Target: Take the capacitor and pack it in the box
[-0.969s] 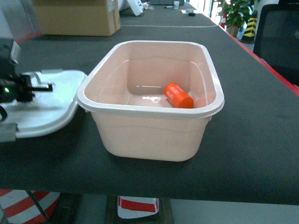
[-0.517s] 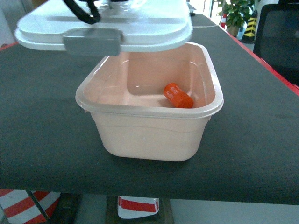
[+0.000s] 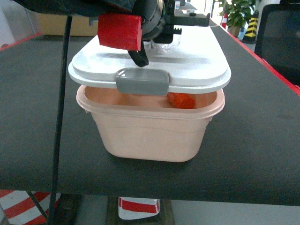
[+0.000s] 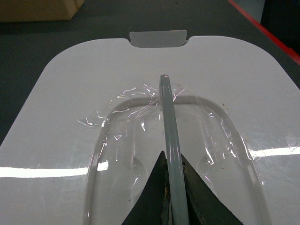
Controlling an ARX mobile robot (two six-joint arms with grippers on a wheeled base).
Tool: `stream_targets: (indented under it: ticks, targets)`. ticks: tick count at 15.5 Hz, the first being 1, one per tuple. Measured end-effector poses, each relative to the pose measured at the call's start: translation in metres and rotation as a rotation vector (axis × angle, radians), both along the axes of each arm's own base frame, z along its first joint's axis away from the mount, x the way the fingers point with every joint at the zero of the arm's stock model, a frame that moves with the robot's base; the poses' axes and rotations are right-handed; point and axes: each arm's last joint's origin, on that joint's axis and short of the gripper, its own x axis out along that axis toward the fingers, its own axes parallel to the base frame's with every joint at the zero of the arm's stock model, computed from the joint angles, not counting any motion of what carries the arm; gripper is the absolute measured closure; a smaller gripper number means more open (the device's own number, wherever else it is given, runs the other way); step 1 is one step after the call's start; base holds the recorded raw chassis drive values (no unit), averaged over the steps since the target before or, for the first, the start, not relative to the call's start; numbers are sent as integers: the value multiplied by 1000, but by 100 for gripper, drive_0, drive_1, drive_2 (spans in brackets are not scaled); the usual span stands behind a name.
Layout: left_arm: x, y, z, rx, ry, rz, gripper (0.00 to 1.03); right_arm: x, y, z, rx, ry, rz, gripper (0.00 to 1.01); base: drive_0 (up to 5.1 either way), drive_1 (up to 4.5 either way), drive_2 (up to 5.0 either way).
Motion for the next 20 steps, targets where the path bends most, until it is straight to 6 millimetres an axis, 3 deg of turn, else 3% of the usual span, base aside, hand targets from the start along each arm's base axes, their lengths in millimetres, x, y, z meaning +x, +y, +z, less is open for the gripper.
stream_targets:
  ticks: [4, 12, 17, 18, 20]
  targets:
    - [3, -4, -18, 33, 51, 2, 101, 0, 0, 0, 0, 0, 0, 3, 0, 0, 0]
    - [-2, -6, -27, 26, 69, -6, 101, 0, 0, 0, 0, 0, 0, 3, 0, 0, 0]
    - [-6, -5, -27, -53, -24, -53, 46, 0, 0, 0, 0, 0, 0, 3, 0, 0, 0]
    - [-14, 4, -16, -82, -53, -73, 27, 0, 0, 0, 0, 0, 0, 3, 0, 0, 0]
    - [-19, 12, -4, -101, -80, -73, 18, 0, 0, 0, 0, 0, 0, 3, 0, 0, 0]
